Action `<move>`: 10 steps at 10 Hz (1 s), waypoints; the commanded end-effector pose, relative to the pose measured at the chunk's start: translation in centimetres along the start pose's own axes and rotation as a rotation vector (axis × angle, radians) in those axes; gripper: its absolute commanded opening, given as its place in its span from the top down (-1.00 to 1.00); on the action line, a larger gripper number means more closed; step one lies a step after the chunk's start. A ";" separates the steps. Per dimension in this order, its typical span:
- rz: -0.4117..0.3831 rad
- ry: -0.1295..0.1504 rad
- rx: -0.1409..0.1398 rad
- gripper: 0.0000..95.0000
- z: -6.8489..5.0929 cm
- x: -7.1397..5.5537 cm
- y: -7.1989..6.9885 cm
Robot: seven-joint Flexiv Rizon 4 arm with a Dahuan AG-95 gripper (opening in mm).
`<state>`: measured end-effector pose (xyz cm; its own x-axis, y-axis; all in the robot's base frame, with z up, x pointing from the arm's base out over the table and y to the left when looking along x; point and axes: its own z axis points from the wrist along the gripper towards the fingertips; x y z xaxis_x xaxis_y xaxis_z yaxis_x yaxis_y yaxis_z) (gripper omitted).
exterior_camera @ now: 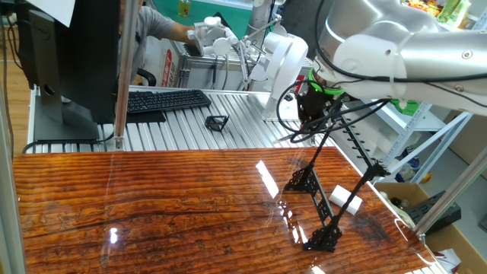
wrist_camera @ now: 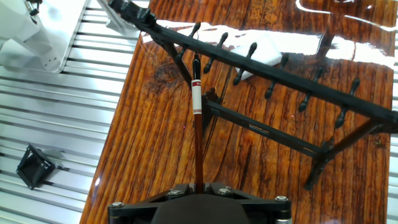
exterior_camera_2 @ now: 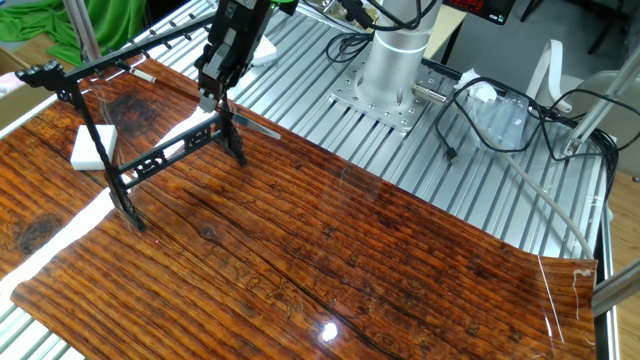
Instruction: Place the brush on the pen rack
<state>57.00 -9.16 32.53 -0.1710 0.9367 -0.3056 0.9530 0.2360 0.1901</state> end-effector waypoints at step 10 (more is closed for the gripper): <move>0.002 0.004 0.003 1.00 0.4 0.0 0.8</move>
<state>57.95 -9.08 32.25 -0.1699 0.9379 -0.3024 0.9542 0.2332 0.1874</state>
